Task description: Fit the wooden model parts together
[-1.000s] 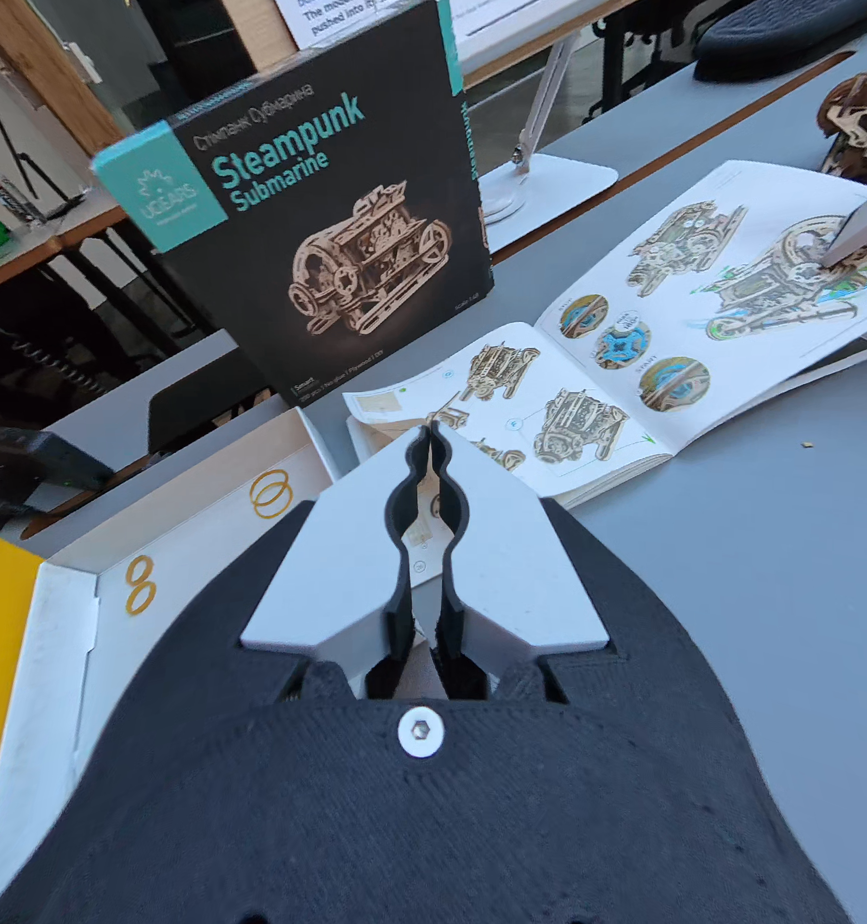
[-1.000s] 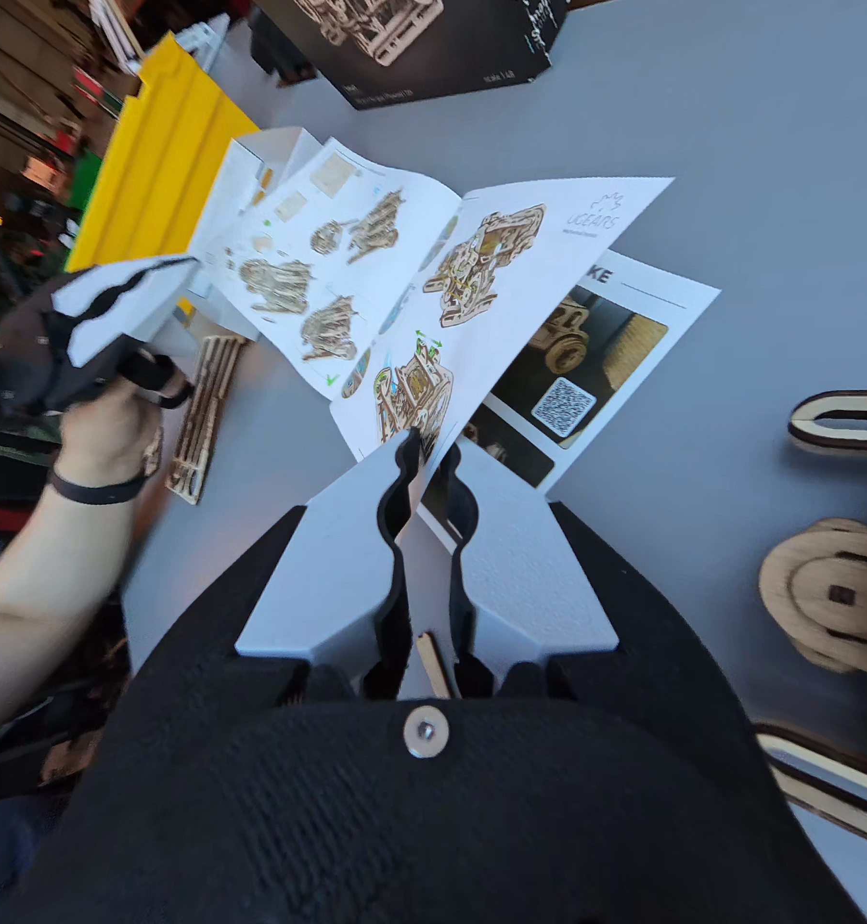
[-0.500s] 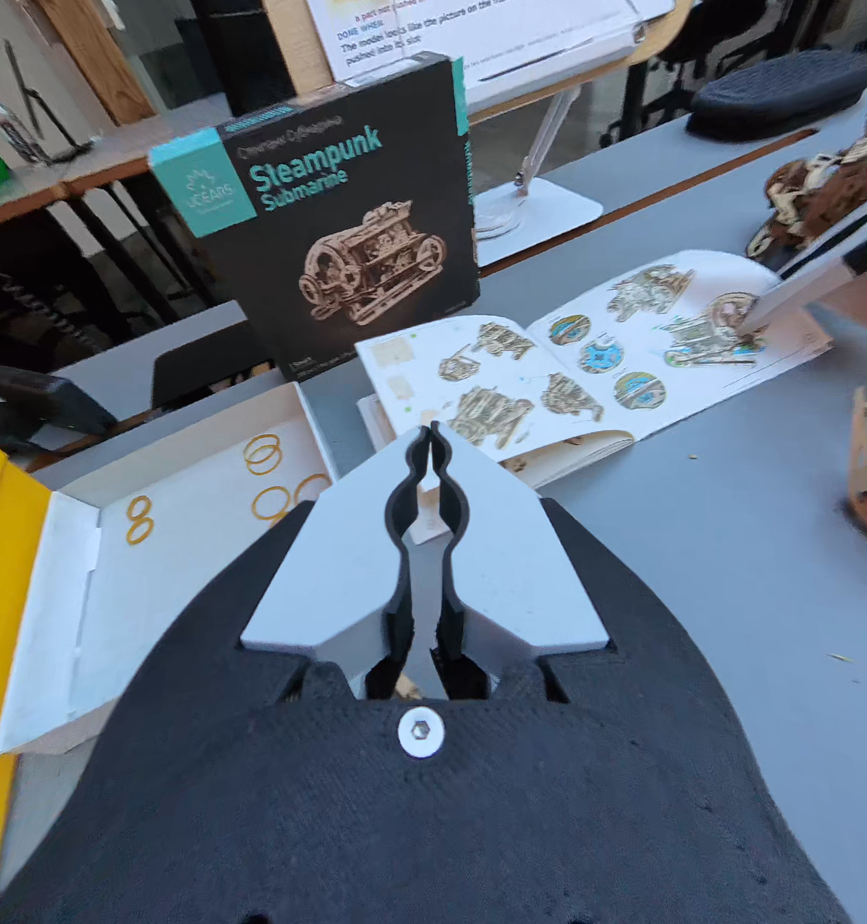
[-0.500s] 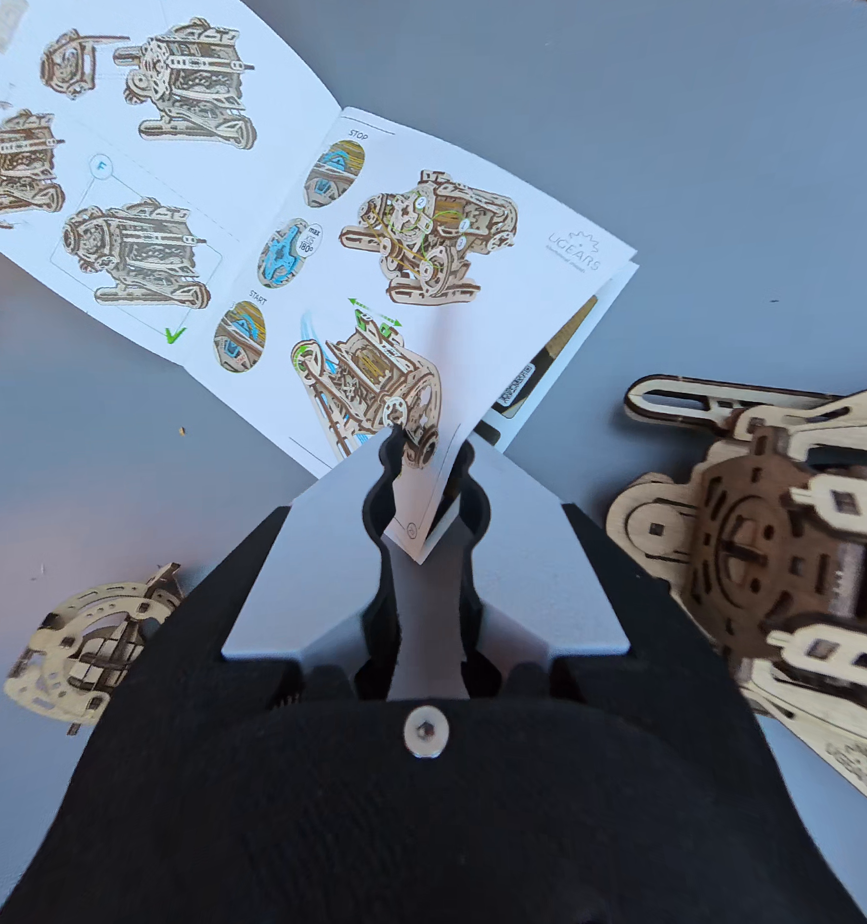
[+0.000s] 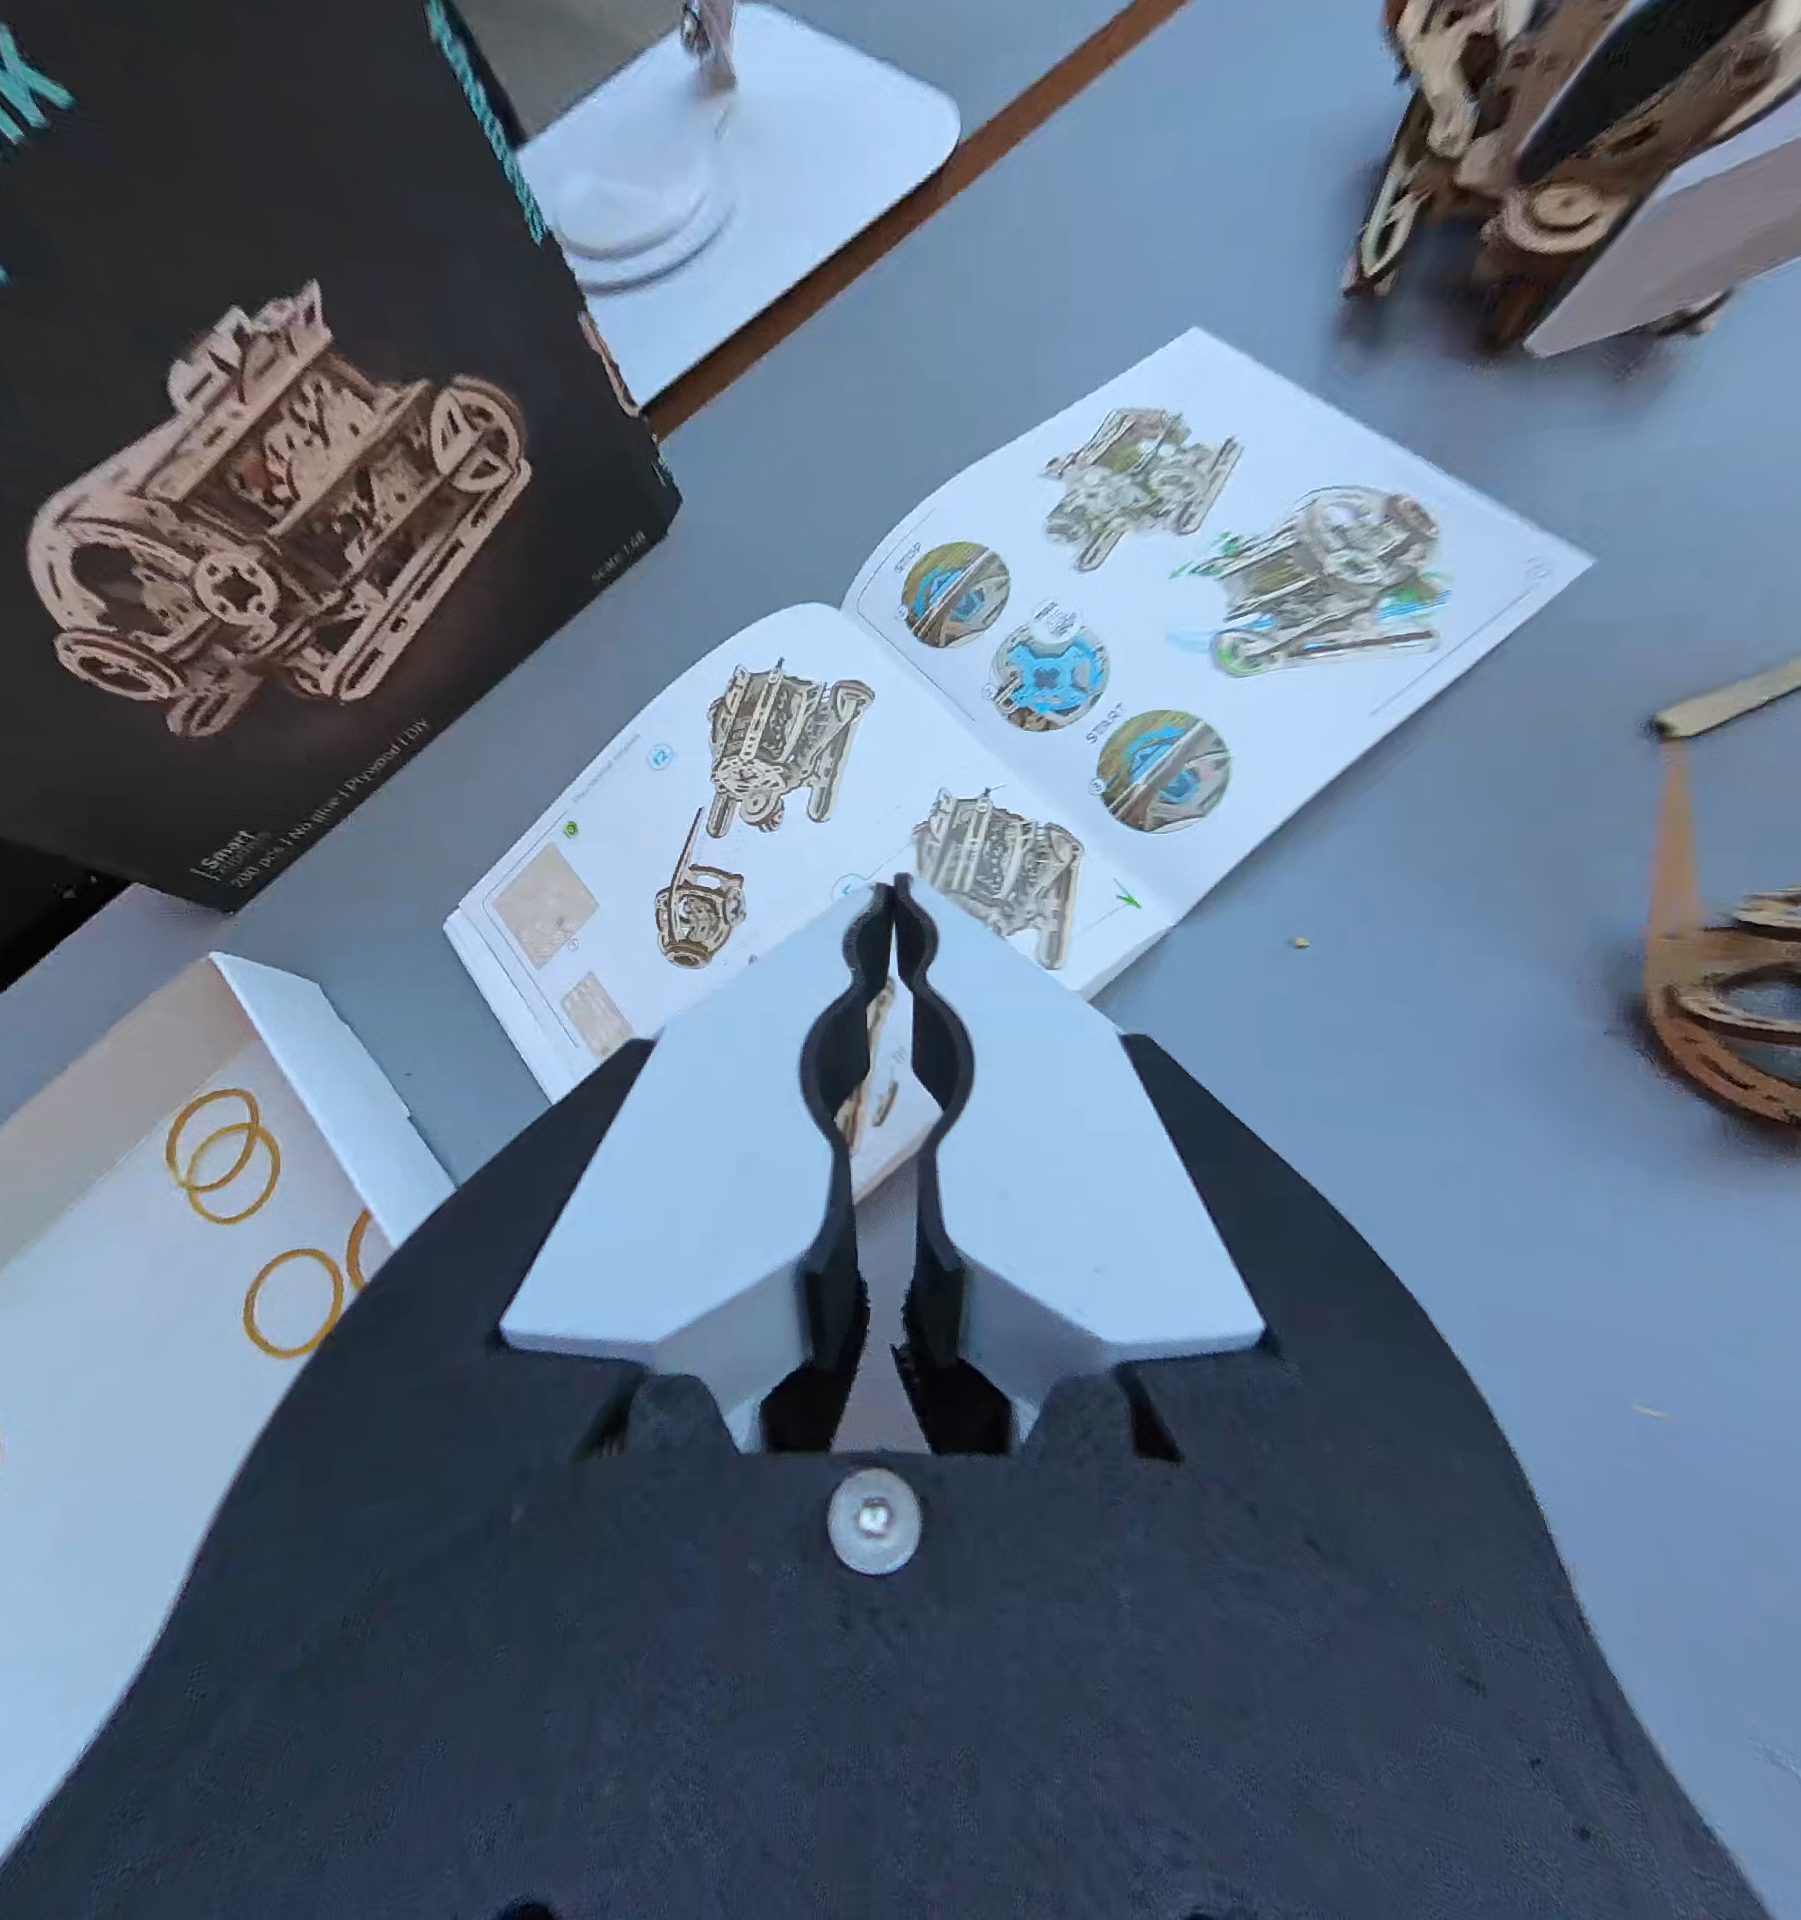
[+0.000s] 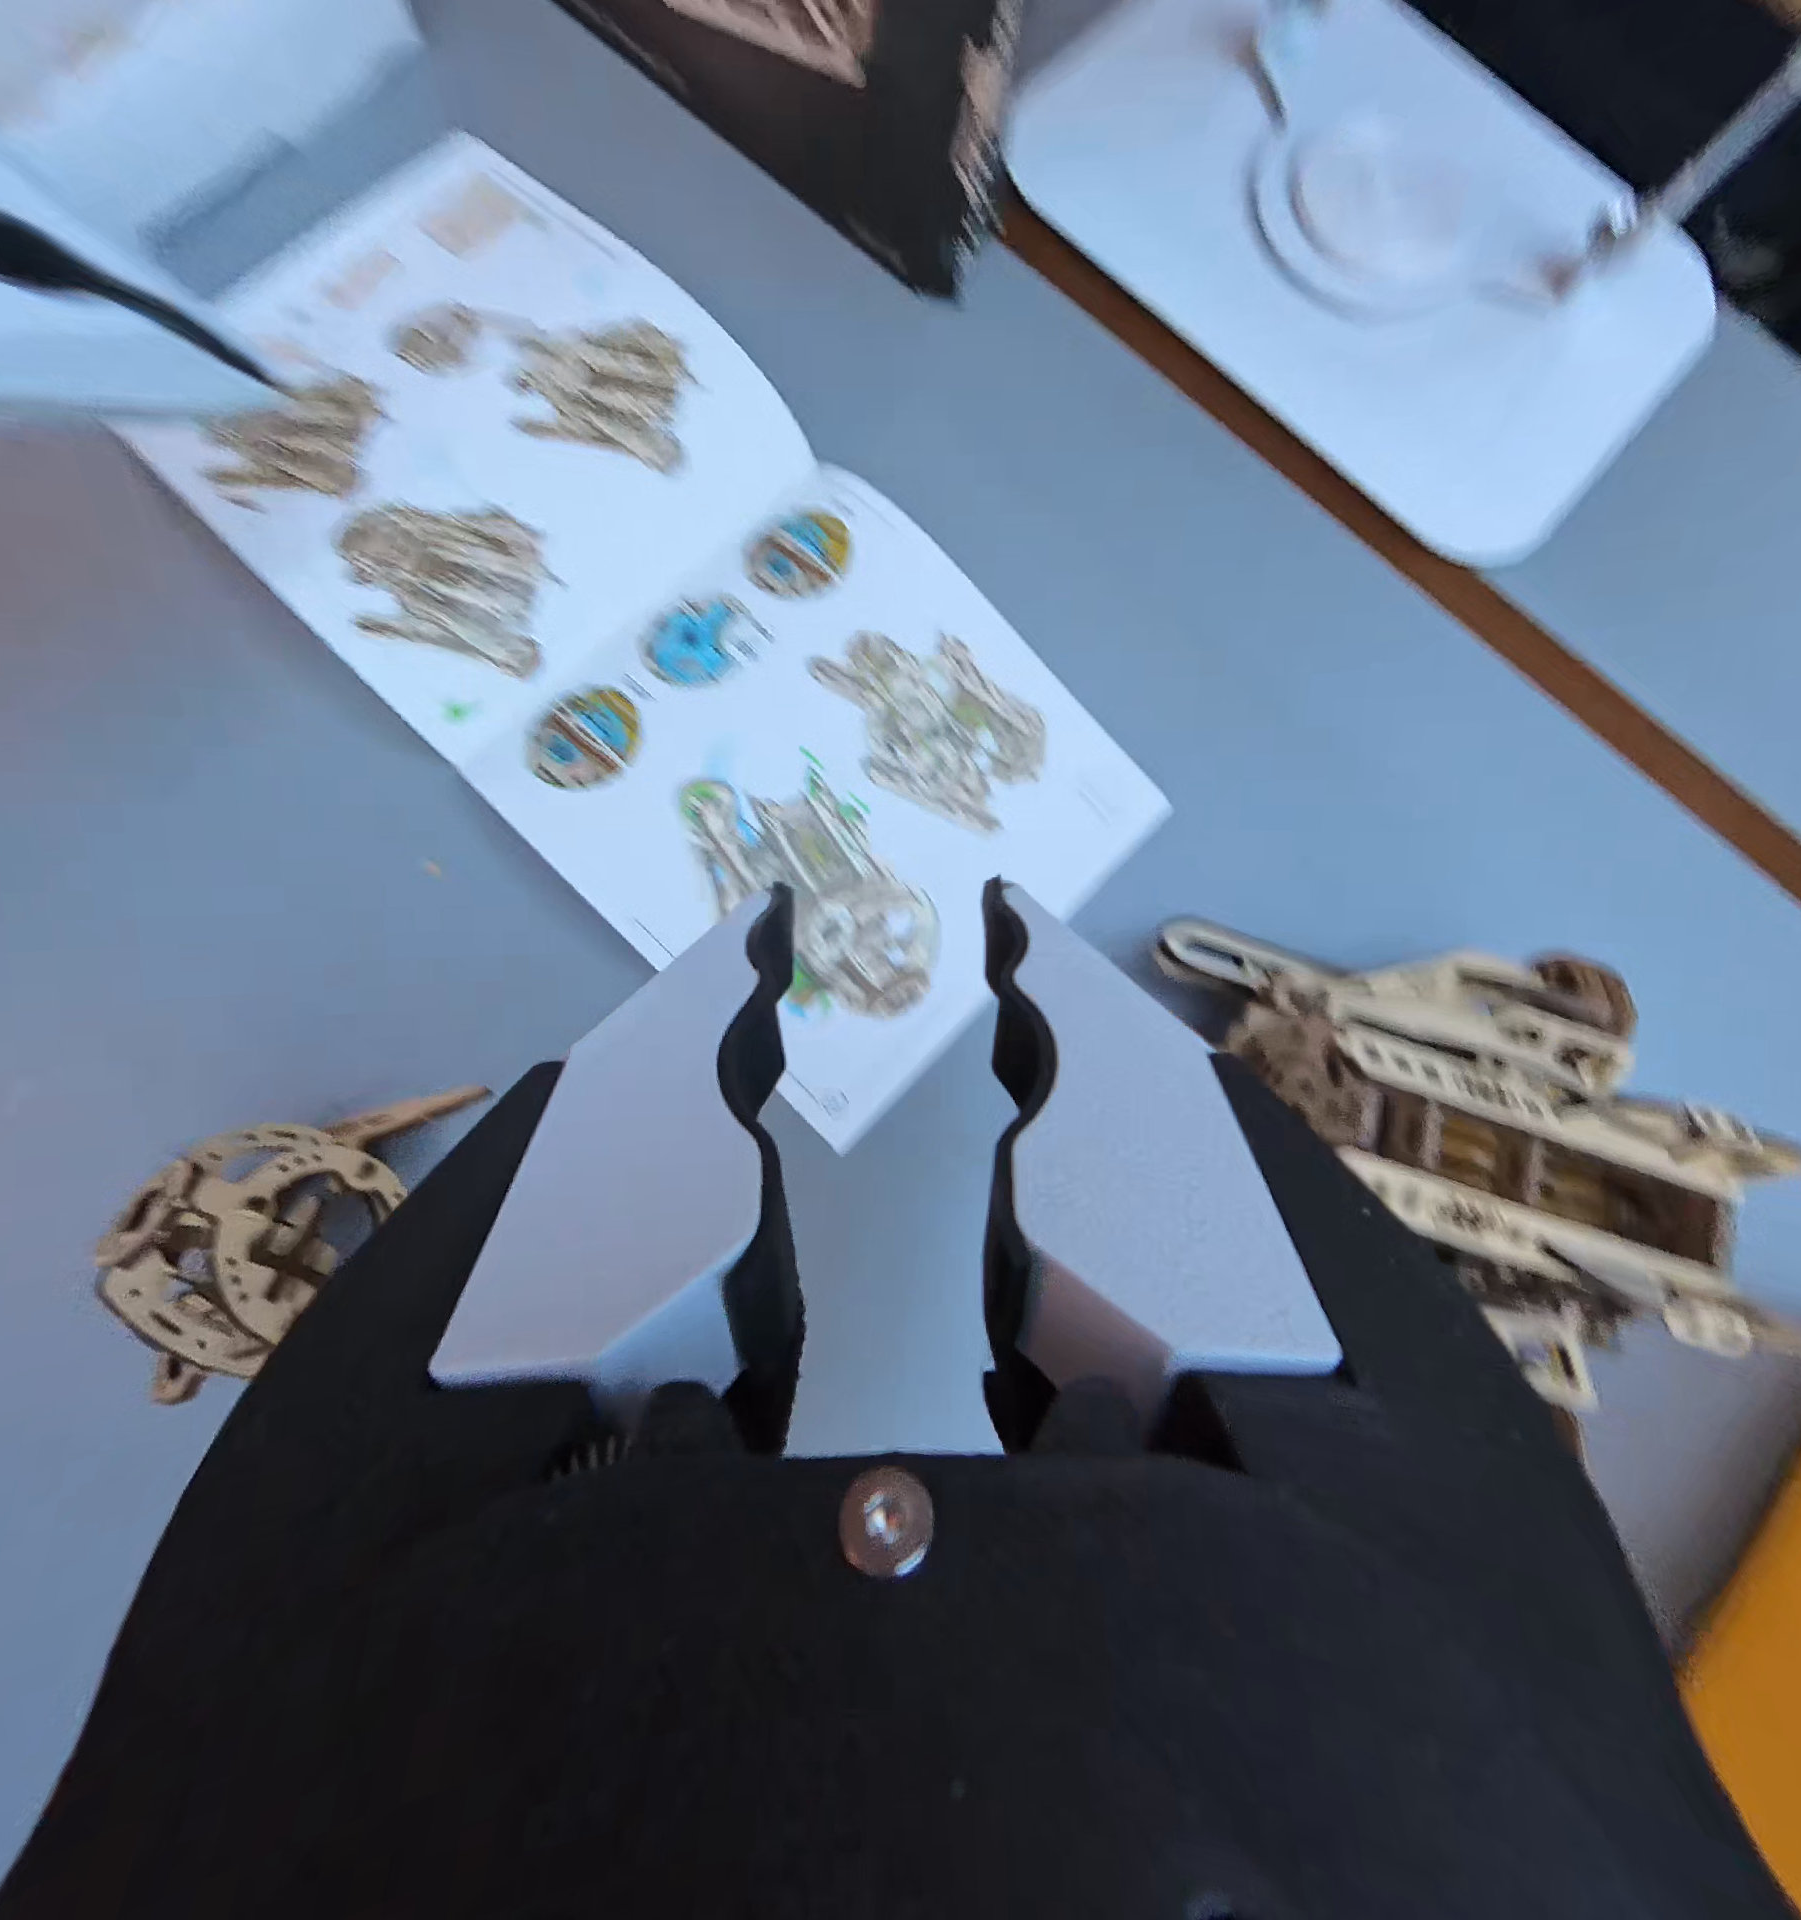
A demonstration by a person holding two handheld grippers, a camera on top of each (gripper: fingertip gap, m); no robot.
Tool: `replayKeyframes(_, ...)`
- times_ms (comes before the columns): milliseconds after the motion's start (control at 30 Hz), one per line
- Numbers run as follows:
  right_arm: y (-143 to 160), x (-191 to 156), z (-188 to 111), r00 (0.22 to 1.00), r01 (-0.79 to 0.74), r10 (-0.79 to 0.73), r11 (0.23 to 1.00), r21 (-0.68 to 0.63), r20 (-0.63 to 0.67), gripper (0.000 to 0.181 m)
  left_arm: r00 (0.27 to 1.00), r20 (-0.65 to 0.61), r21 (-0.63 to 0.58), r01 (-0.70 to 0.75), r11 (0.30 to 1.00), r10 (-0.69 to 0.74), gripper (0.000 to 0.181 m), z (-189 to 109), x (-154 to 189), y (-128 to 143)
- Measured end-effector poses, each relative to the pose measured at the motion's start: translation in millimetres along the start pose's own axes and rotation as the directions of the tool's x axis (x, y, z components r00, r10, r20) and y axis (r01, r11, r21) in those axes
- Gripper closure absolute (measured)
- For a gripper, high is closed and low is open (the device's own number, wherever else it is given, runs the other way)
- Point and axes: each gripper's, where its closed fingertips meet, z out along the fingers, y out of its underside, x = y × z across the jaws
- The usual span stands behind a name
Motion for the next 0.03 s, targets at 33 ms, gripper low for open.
replayKeyframes(33,-8.9,-9.1,3.8,0.999,0.025,-0.027,0.998,0.057,0.028,0.152,1.000,-0.007,-0.037,-0.003,0.999,0.003,0.181,8.8,0.4,6.0)
